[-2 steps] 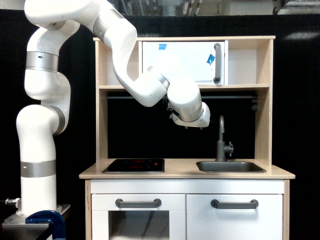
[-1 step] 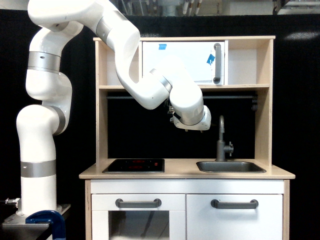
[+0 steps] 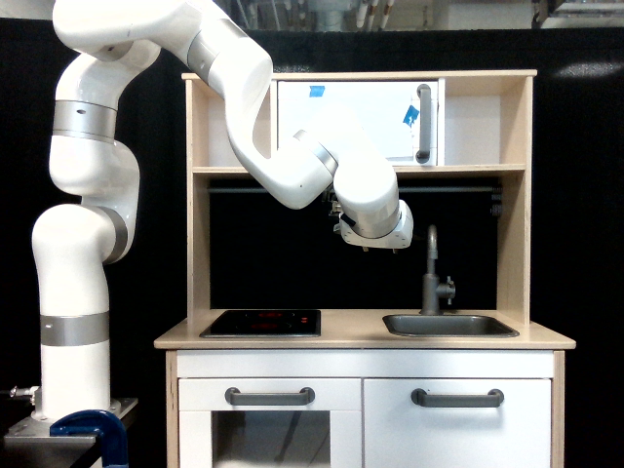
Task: Open the oven door
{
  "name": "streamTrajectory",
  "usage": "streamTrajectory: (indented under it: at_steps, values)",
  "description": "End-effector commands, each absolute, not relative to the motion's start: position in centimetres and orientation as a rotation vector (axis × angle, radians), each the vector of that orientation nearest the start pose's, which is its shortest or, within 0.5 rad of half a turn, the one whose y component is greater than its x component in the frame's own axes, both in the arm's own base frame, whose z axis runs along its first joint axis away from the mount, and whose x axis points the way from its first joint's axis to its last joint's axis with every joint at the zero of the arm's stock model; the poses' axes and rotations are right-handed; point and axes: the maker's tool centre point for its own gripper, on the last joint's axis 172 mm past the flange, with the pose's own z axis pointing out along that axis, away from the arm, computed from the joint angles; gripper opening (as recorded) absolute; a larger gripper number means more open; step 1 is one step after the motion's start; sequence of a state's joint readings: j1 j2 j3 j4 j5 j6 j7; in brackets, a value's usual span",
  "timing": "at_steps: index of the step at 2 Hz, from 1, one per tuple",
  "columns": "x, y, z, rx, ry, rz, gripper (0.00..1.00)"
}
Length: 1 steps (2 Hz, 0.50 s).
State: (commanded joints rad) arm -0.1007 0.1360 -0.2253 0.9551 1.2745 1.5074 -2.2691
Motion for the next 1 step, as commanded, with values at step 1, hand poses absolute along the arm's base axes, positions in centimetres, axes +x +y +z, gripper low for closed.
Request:
streamTrajectory:
  at_steps: [1]
  values:
    - [47.20, 10.80, 24.30, -1.589, -1.259, -1.120, 1.00]
